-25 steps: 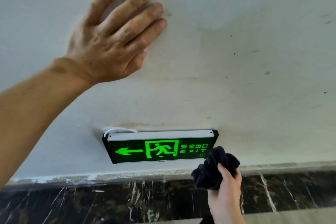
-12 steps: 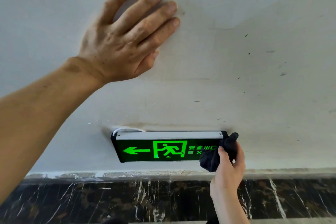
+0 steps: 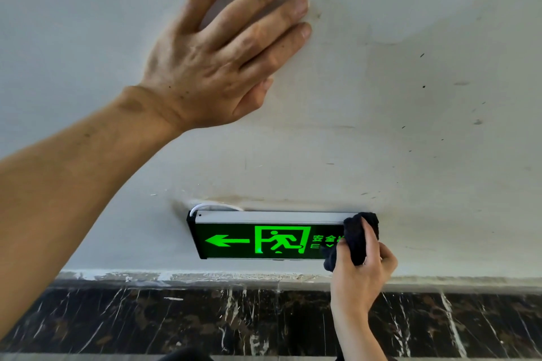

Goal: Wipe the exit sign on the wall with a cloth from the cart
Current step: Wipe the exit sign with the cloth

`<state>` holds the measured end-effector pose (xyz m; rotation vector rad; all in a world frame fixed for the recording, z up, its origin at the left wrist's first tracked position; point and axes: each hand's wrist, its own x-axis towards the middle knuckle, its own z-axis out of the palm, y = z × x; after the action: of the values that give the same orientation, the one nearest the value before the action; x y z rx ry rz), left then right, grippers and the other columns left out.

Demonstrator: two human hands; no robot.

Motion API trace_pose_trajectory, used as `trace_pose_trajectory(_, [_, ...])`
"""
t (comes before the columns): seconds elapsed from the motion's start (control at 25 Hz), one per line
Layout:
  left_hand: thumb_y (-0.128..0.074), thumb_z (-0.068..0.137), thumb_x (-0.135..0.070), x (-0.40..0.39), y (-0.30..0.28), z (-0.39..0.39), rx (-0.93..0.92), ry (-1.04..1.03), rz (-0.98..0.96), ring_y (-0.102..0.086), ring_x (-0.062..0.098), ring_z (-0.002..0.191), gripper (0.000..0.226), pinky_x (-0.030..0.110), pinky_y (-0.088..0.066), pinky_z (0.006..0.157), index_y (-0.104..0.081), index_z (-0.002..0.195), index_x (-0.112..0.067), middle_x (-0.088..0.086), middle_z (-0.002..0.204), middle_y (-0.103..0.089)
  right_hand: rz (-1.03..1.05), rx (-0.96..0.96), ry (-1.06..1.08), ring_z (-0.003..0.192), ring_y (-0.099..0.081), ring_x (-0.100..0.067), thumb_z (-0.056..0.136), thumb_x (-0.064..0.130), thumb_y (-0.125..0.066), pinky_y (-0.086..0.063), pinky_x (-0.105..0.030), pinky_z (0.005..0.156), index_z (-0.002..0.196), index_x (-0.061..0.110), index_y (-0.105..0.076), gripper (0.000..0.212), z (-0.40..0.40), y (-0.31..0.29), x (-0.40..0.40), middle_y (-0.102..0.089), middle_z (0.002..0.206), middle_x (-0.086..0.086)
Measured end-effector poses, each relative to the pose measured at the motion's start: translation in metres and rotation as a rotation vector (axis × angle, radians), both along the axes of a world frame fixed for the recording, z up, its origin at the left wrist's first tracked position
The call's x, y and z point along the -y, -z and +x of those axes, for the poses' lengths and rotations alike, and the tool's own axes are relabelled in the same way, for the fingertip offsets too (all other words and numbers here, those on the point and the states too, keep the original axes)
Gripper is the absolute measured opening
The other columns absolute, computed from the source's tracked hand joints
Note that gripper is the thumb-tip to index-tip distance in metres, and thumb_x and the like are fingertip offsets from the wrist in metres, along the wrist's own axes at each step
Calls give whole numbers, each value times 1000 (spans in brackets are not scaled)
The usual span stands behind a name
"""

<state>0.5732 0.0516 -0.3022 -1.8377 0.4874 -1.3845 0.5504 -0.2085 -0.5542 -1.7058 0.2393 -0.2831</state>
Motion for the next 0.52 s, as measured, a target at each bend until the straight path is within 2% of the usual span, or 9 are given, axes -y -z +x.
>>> trace_pose_trajectory(0.08, [-48, 94, -25, 1, 1, 0, -3, 6, 1, -41, 34, 140, 60, 58, -32, 111, -42, 151, -8, 11, 152, -39, 70, -20, -5, 94, -56, -18, 83, 3, -69, -54, -25, 73, 118, 41, -63, 52, -3, -2, -7, -39, 120, -4])
trace_pose_trajectory(0.12, [-48, 94, -25, 1, 1, 0, -4, 7, 3, -41, 34, 139, 60, 57, -32, 111, -42, 151, -8, 11, 152, -40, 100, -28, -12, 93, -57, -14, 83, 3, -69, -54, -26, 73, 116, 42, -64, 52, -5, -3, -10, -40, 119, -4])
trace_pose_trajectory(0.32, [-49, 95, -25, 2, 0, -1, -2, 4, 1, -42, 33, 139, 58, 58, -35, 110, -44, 150, -8, 10, 152, -39, 194, -43, -135, 94, -57, -7, 82, 4, -71, -48, -2, 61, 108, 47, -66, 51, -22, -4, -33, -43, 110, 7])
trace_pose_trajectory(0.44, [-50, 95, -24, 3, -1, -3, -6, 4, 4, -44, 33, 138, 56, 59, -37, 109, -46, 149, -8, 10, 151, -41, 207, -51, -182, 94, -56, -3, 81, 5, -71, -49, -5, 62, 102, 54, -64, 55, -31, -6, -49, -42, 109, 14])
trace_pose_trajectory(0.52, [-50, 95, -23, 4, -2, -4, 0, 8, 4, -47, 34, 136, 55, 58, -37, 108, -48, 148, -8, 11, 149, -46, 204, -57, -207, 94, -56, -4, 80, 4, -72, -54, -13, 64, 101, 56, -64, 56, -36, -6, -60, -42, 109, 13])
